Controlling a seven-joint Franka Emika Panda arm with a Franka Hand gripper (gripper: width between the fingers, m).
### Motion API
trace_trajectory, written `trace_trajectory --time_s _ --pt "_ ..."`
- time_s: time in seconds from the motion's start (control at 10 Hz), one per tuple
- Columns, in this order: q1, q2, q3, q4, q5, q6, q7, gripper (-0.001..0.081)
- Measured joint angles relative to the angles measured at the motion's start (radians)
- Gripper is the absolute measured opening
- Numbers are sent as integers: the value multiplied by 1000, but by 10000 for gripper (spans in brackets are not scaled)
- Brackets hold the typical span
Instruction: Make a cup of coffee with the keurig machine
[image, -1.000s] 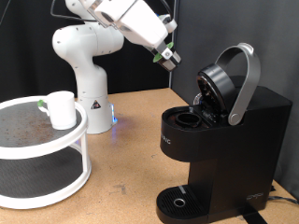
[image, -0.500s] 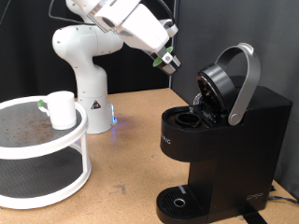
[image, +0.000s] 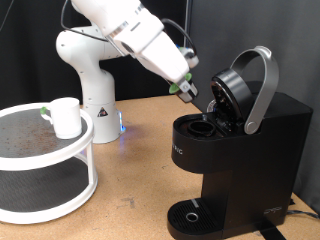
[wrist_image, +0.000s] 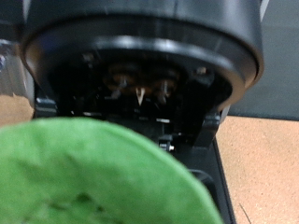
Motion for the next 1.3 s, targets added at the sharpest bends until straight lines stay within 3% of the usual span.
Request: trace_trajectory --time_s 0.3,1.0,1.3 --pt "2 52 30 -7 17 69 0 469" --pt "6 137 82 -1 32 122 3 469" --pt "6 169 97 24 -10 115 70 469"
